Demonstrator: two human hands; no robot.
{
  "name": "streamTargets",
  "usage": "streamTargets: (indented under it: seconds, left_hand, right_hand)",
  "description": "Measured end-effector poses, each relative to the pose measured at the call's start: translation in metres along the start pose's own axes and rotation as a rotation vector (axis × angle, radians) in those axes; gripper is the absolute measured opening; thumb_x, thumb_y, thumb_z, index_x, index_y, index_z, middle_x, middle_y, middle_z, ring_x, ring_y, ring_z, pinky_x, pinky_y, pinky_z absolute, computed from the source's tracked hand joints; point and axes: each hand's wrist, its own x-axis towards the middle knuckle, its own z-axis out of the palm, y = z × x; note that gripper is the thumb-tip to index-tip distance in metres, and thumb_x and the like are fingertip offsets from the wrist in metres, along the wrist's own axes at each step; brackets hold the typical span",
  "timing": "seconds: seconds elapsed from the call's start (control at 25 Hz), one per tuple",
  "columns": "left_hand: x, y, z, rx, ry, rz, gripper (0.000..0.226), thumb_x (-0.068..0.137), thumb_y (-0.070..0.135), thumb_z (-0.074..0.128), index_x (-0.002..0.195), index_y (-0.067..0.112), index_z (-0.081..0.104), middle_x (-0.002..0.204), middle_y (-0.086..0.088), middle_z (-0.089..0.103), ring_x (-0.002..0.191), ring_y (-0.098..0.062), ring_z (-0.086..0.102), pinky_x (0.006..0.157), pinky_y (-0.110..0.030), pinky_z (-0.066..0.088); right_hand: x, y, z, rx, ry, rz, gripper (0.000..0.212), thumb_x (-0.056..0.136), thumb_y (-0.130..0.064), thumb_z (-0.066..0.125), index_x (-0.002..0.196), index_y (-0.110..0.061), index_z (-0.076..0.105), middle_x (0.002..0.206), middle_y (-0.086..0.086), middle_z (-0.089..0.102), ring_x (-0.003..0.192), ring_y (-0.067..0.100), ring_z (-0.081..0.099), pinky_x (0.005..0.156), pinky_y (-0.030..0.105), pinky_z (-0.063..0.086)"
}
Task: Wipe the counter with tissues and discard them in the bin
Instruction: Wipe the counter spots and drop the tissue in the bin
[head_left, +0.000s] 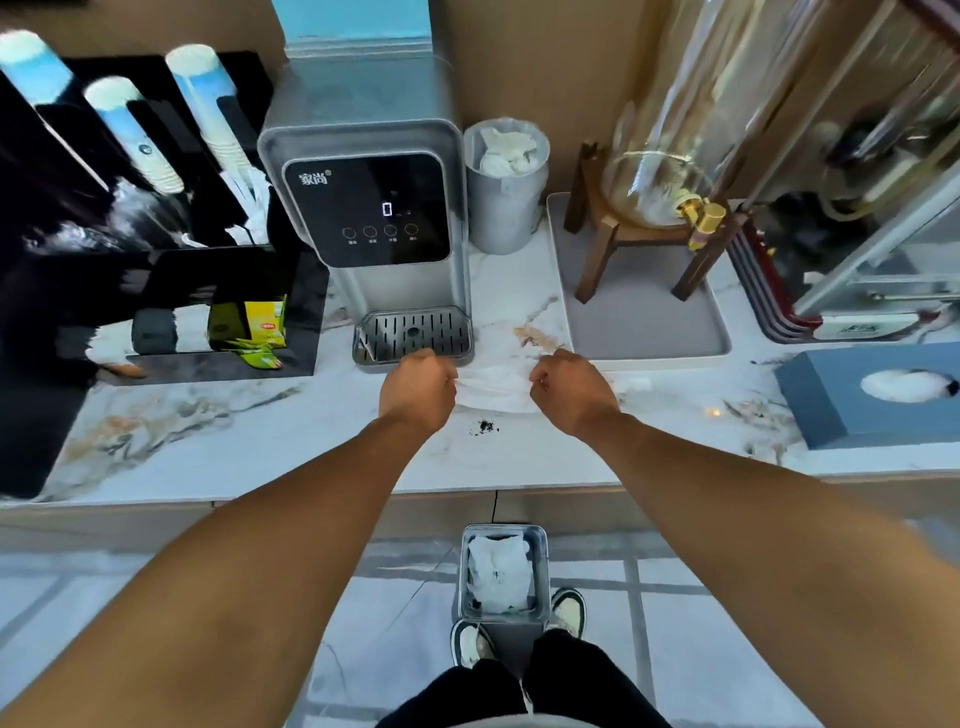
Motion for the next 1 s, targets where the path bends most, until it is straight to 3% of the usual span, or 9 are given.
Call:
streamTargets:
  seconds: [0.2, 0.32, 0.52, 0.72, 0.92, 1.0]
  left_hand:
    - [0.01, -0.022, 0.018, -0.03, 0.015, -0.06, 0.02, 0.092, 0.011, 0.056, 0.101, 0.012, 0.075, 0.108, -0.012, 0.067, 0.098, -0.034, 0.064, 0.082, -0.042, 0.055]
    - [0.012, -0.031, 0.036, -0.025, 0.013, -0.081, 0.023, 0.092, 0.012, 0.056, 0.107, 0.013, 0.073, 0.113, -0.011, 0.066, 0.105, -0.034, 0.061, 0.089, -0.043, 0.053]
    - [0.014, -0.043, 0.057, -0.036, -0.06, -0.051, 0.031, 0.091, 0.014, 0.057, 0.12, 0.013, 0.067, 0.12, -0.012, 0.061, 0.115, -0.033, 0.054, 0.098, -0.044, 0.047]
    - [0.016, -0.054, 0.061, -0.033, -0.067, 0.006, 0.031, 0.091, 0.015, 0.059, 0.121, 0.012, 0.066, 0.121, -0.01, 0.06, 0.116, -0.033, 0.053, 0.1, -0.046, 0.045]
    - [0.009, -0.068, 0.055, -0.025, 0.055, 0.05, 0.03, 0.093, 0.014, 0.053, 0.121, 0.006, 0.063, 0.124, -0.015, 0.057, 0.115, -0.037, 0.052, 0.099, -0.046, 0.044]
    - [-0.002, -0.082, 0.058, 0.034, 0.09, 0.031, 0.034, 0.094, 0.016, 0.051, 0.126, 0.006, 0.057, 0.13, -0.017, 0.054, 0.121, -0.038, 0.049, 0.105, -0.048, 0.04]
  right_hand:
    - [0.022, -0.005, 0.029, -0.028, -0.007, -0.011, 0.024, 0.091, -0.017, 0.052, 0.103, -0.012, 0.072, 0.109, 0.01, 0.066, 0.107, 0.029, 0.058, 0.092, 0.038, 0.05]
    - [0.033, -0.003, 0.046, -0.024, -0.015, 0.006, 0.025, 0.092, -0.016, 0.051, 0.106, -0.011, 0.07, 0.111, 0.011, 0.065, 0.11, 0.03, 0.055, 0.095, 0.039, 0.048]
    - [0.037, 0.01, 0.061, -0.024, -0.038, 0.0, 0.024, 0.093, -0.016, 0.051, 0.106, -0.01, 0.069, 0.108, 0.013, 0.065, 0.107, 0.03, 0.056, 0.095, 0.039, 0.047]
    - [0.035, 0.012, 0.063, -0.028, -0.02, -0.004, 0.021, 0.092, -0.018, 0.054, 0.106, -0.011, 0.068, 0.107, 0.012, 0.064, 0.104, 0.031, 0.058, 0.092, 0.039, 0.047]
    - [0.034, 0.008, 0.064, -0.062, 0.111, -0.047, 0.027, 0.093, -0.023, 0.056, 0.118, -0.013, 0.062, 0.117, 0.012, 0.058, 0.111, 0.033, 0.053, 0.097, 0.043, 0.042]
    - [0.036, 0.003, 0.067, -0.053, 0.098, -0.116, 0.028, 0.095, -0.024, 0.056, 0.12, -0.014, 0.061, 0.115, 0.012, 0.057, 0.11, 0.033, 0.052, 0.098, 0.043, 0.043]
